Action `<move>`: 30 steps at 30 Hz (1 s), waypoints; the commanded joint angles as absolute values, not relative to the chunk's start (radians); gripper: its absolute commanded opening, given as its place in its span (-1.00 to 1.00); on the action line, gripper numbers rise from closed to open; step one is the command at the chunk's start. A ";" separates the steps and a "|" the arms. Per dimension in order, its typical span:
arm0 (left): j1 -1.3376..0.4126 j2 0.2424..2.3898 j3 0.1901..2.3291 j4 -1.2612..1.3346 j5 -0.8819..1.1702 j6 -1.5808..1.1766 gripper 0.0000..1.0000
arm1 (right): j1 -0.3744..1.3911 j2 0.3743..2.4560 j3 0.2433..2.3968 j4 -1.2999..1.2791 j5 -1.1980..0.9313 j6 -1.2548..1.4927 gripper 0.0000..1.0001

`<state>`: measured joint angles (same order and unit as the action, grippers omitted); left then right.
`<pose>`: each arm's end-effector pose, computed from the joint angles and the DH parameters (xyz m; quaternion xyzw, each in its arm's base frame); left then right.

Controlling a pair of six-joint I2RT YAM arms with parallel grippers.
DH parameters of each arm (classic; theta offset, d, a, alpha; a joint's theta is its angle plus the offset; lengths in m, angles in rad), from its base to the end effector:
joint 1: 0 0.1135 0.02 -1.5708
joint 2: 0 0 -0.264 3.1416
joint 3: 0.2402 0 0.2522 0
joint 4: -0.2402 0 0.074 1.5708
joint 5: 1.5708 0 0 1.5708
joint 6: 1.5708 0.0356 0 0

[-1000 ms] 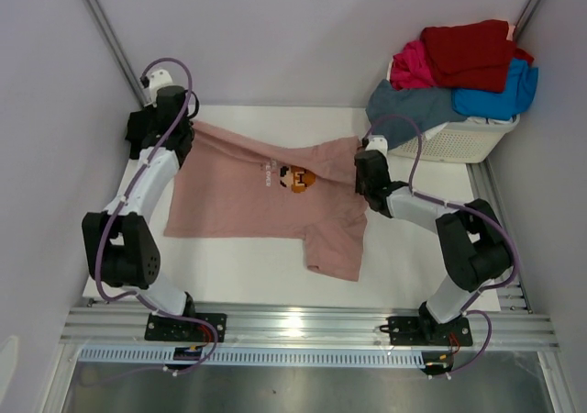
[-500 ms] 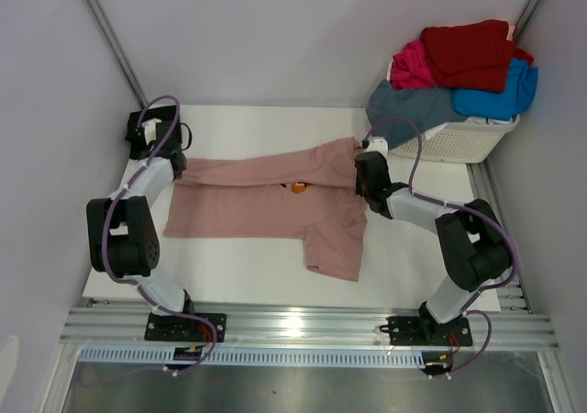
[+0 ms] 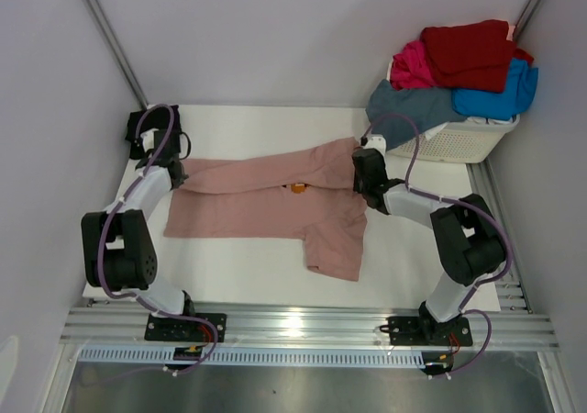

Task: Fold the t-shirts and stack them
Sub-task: Fold the flattened tshirt in 1/3 of the way

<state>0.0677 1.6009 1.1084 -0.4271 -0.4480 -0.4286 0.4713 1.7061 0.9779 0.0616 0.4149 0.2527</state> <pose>0.3347 0.0381 0.2300 -0.2958 0.8780 0.1511 0.3446 0.3292 0.1516 0.1909 -0.0066 0.8848 -0.0219 0.4654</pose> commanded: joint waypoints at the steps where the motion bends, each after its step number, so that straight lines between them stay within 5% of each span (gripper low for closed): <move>1: 0.066 1.526 1.059 -0.408 -0.457 -0.468 -0.99 | 0.472 1.735 1.002 0.046 0.442 0.299 -1.00; 14: 0.069 1.491 1.034 -0.483 -0.453 -0.500 -0.97 | 0.471 1.723 1.000 -0.072 0.538 0.350 -0.89; 15: 0.074 1.485 1.032 -0.488 -0.443 -0.503 -0.95 | 0.472 1.714 0.999 -0.080 0.543 0.360 -0.81; 17: 0.084 1.459 1.022 -0.488 -0.430 -0.511 -0.75 | 0.469 1.684 1.005 -0.092 0.545 0.368 -0.30; 19: 0.092 1.436 1.013 -0.480 -0.407 -0.512 -0.24 | 0.466 1.668 1.014 -0.112 0.537 0.376 0.43; 21: 0.104 1.407 1.002 -0.471 -0.385 -0.512 -0.13 | 0.462 1.643 1.025 -0.117 0.509 0.364 0.92; 25: 0.121 1.376 1.000 -0.465 -0.359 -0.509 0.11 | 0.460 1.600 1.022 -0.100 0.463 0.336 0.99; 30: 0.124 1.316 0.957 -0.399 -0.301 -0.505 0.13 | 0.457 1.568 1.026 -0.107 0.454 0.334 0.99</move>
